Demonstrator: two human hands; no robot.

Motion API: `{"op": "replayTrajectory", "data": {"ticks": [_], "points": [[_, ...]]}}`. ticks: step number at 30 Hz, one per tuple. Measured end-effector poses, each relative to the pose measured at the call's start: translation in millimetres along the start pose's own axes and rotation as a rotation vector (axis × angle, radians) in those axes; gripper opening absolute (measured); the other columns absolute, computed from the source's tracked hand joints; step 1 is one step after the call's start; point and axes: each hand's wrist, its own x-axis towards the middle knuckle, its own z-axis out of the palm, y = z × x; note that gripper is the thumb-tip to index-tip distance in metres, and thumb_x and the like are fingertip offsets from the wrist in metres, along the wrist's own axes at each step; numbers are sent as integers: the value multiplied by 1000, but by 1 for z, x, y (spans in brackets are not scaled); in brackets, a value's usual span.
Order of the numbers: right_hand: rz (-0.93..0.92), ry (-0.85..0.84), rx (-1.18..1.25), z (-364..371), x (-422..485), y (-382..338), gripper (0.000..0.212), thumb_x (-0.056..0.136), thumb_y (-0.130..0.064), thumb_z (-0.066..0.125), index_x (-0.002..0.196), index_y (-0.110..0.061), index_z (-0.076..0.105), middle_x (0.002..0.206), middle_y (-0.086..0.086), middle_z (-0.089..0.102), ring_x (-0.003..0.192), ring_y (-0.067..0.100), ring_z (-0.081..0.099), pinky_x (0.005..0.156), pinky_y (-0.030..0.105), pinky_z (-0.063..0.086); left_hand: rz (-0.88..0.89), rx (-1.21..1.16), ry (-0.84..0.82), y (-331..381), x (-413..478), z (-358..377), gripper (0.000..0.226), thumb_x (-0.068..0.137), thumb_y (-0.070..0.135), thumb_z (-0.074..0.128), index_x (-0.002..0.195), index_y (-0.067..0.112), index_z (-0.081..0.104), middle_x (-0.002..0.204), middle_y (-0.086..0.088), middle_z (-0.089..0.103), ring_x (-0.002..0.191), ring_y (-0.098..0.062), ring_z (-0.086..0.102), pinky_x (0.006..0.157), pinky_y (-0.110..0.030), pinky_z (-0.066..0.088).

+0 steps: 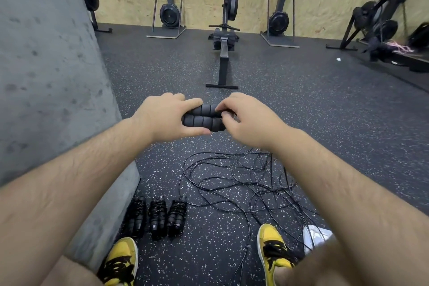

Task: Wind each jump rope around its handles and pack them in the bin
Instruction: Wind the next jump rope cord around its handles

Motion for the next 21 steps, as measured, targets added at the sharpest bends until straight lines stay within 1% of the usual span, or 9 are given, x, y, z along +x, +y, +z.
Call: {"op": "replayTrajectory", "data": {"ticks": [3,7,9,12,15,17,18,19,21], "points": [[-45,-19,-38,-7,3,10,17,99,-22,52,110,-22,66,106,-6,59,102,16,57,91,40,47,66,-53,-39,-3,-4,-2,73,66,99,31,113,46,48,90,14,54,95,-17,60,68,-32,45],[47,67,152,-10,10,22,10,95,-17,62,100,-21,69,97,-7,67,93,16,60,87,38,50,136,-241,-124,-3,-8,-6,73,64,99,36,117,49,48,91,18,55,95,-10,56,79,-38,51],[110,100,291,-6,11,25,11,97,-17,60,97,-21,70,87,-4,69,83,15,61,79,33,51,151,-346,-57,2,-9,-9,72,68,94,43,122,47,50,93,17,59,94,-8,56,82,-38,51],[224,61,470,11,10,25,18,102,-13,50,101,-16,68,82,-2,66,64,5,51,58,22,42,119,-483,42,10,-10,-14,69,70,86,51,119,38,55,95,16,64,91,-7,58,82,-36,51],[286,26,633,28,12,13,21,93,12,45,102,0,60,78,-2,56,64,5,44,53,14,38,86,-517,94,13,-9,-14,63,72,84,55,110,33,58,91,13,64,87,-9,58,80,-39,52],[356,17,581,34,17,2,21,94,10,46,99,-5,60,75,-7,52,64,3,45,51,8,39,64,-519,134,12,-8,-12,63,73,86,54,105,32,57,87,12,62,86,-10,58,78,-40,52],[364,-2,519,37,20,-4,20,95,7,47,97,-8,61,75,-6,55,64,7,49,52,10,40,47,-512,153,11,-7,-11,64,72,87,53,105,33,56,86,12,62,86,-11,57,77,-41,52],[346,-37,457,40,23,-6,19,95,4,48,97,-9,61,78,-1,60,68,14,54,56,17,45,24,-496,170,10,-7,-10,64,72,88,52,105,34,55,84,12,61,85,-11,56,77,-41,52],[332,-120,439,47,23,-7,15,98,-3,49,94,-14,59,85,5,67,73,21,62,69,40,56,-37,-433,205,8,-5,-7,59,71,90,50,101,39,50,81,12,57,85,-15,55,75,-41,52]]}}
